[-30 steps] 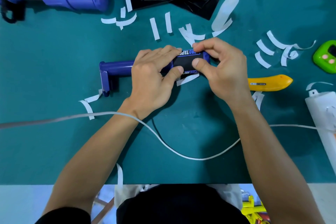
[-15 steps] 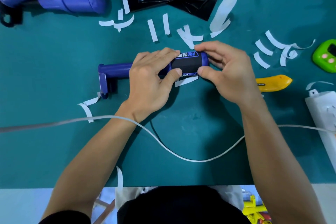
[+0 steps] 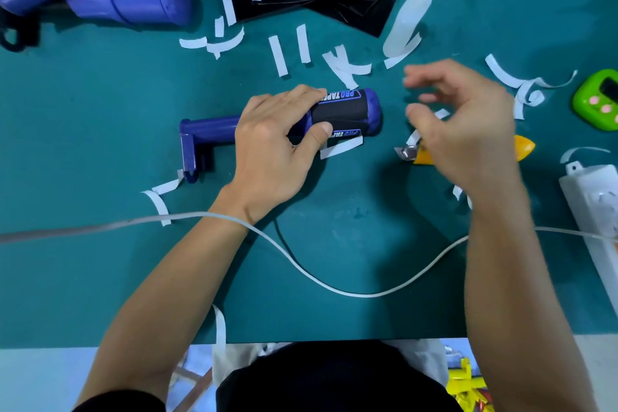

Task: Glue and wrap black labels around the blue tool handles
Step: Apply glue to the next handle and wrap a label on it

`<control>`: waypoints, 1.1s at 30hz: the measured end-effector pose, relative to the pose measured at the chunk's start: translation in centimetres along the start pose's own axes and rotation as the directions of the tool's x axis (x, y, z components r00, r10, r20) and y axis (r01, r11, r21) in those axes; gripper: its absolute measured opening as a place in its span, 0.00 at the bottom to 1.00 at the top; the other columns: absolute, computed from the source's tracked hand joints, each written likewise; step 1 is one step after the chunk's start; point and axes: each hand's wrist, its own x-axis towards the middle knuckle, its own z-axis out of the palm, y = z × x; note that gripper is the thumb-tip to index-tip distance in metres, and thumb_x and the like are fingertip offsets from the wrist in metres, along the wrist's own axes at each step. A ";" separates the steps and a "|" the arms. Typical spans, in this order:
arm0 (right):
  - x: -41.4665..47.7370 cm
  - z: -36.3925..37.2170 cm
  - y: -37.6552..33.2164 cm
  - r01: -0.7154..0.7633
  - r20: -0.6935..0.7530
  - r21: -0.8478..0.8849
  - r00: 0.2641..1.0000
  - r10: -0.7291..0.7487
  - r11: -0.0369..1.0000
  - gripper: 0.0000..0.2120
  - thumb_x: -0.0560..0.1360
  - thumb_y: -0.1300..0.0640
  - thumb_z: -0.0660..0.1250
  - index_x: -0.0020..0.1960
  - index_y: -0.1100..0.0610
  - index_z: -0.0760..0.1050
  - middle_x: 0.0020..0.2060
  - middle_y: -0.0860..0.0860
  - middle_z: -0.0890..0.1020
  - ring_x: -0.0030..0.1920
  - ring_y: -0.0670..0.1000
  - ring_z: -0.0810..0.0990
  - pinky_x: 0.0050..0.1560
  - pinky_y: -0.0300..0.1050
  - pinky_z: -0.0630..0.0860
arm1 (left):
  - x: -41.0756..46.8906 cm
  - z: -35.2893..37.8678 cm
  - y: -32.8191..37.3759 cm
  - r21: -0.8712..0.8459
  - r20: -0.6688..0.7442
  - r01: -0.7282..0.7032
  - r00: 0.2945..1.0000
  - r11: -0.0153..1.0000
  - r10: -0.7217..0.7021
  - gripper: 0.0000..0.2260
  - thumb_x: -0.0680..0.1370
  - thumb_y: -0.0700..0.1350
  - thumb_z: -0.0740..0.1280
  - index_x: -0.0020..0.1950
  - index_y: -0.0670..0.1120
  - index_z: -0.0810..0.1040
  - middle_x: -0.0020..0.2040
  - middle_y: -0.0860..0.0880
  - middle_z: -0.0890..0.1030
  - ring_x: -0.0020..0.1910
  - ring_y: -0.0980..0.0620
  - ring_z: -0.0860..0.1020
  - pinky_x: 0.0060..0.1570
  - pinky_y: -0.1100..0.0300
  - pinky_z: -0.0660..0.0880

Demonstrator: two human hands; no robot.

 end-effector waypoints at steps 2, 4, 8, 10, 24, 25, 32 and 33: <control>-0.3 -2.0 0.5 0.014 -0.059 -0.176 0.998 -0.025 0.984 0.06 0.71 0.56 0.71 0.47 0.49 0.76 0.48 0.35 0.84 0.46 0.38 0.80 0.50 0.28 0.73 | 0.0 0.0 0.0 -0.007 0.002 0.008 1.000 1.000 -0.008 0.14 0.80 0.46 0.73 0.63 0.42 0.84 0.61 0.49 0.85 0.54 0.50 0.80 0.62 0.55 0.70; -0.8 -3.6 1.2 -0.009 -0.082 -0.301 0.997 -0.016 0.953 0.06 0.71 0.52 0.71 0.44 0.51 0.74 0.45 0.38 0.83 0.40 0.40 0.79 0.42 0.25 0.69 | 0.0 0.0 0.0 -0.011 0.003 0.014 1.000 1.000 -0.014 0.14 0.80 0.46 0.73 0.63 0.43 0.85 0.61 0.50 0.85 0.54 0.51 0.80 0.62 0.55 0.70; -1.7 -4.4 1.8 -0.066 -0.117 -0.237 0.992 0.039 0.969 0.06 0.71 0.51 0.71 0.44 0.52 0.77 0.40 0.40 0.83 0.37 0.49 0.80 0.39 0.31 0.73 | 0.1 0.0 0.0 -0.024 -0.012 0.027 1.000 0.999 -0.027 0.14 0.79 0.46 0.73 0.63 0.43 0.85 0.60 0.49 0.86 0.54 0.54 0.79 0.61 0.56 0.70; -1.7 -4.3 1.7 -0.082 -0.109 -0.090 0.991 0.072 0.993 0.03 0.72 0.54 0.72 0.41 0.50 0.79 0.38 0.45 0.85 0.35 0.52 0.83 0.42 0.48 0.81 | 0.1 0.0 0.0 -0.023 -0.019 0.033 0.999 0.999 -0.034 0.14 0.79 0.46 0.73 0.63 0.43 0.85 0.60 0.49 0.86 0.54 0.55 0.78 0.61 0.56 0.70; -0.9 0.7 -1.1 0.223 0.004 -0.175 0.974 -0.226 0.959 0.13 0.71 0.60 0.73 0.55 0.53 0.83 0.64 0.42 0.82 0.65 0.46 0.77 0.69 0.41 0.71 | -0.1 0.2 0.0 0.001 -0.016 0.014 1.000 1.000 -0.014 0.14 0.79 0.45 0.75 0.63 0.43 0.84 0.61 0.50 0.85 0.55 0.52 0.79 0.62 0.60 0.68; -1.1 1.8 -1.4 0.286 0.036 -0.209 0.958 -0.285 0.935 0.11 0.70 0.63 0.75 0.52 0.57 0.83 0.65 0.47 0.81 0.67 0.50 0.76 0.69 0.39 0.70 | 0.0 0.2 0.0 0.006 -0.012 0.010 1.000 1.000 -0.010 0.15 0.78 0.45 0.75 0.64 0.43 0.84 0.61 0.49 0.85 0.56 0.51 0.80 0.62 0.60 0.68; -1.5 4.6 -0.8 0.368 -0.070 -0.271 0.914 -0.399 0.889 0.06 0.71 0.68 0.76 0.40 0.63 0.80 0.60 0.54 0.85 0.64 0.53 0.76 0.63 0.28 0.65 | 0.2 0.2 -0.5 0.128 0.030 -0.061 0.998 0.990 0.057 0.22 0.77 0.57 0.73 0.67 0.47 0.82 0.63 0.51 0.84 0.61 0.50 0.81 0.63 0.59 0.68; -1.5 4.7 -0.7 0.366 -0.068 -0.259 0.916 -0.395 0.894 0.06 0.71 0.68 0.76 0.40 0.63 0.80 0.60 0.54 0.85 0.64 0.53 0.76 0.64 0.28 0.66 | 0.3 0.3 -0.6 0.166 0.040 -0.071 0.997 0.984 0.066 0.26 0.75 0.61 0.74 0.68 0.48 0.81 0.64 0.52 0.84 0.61 0.50 0.81 0.62 0.58 0.69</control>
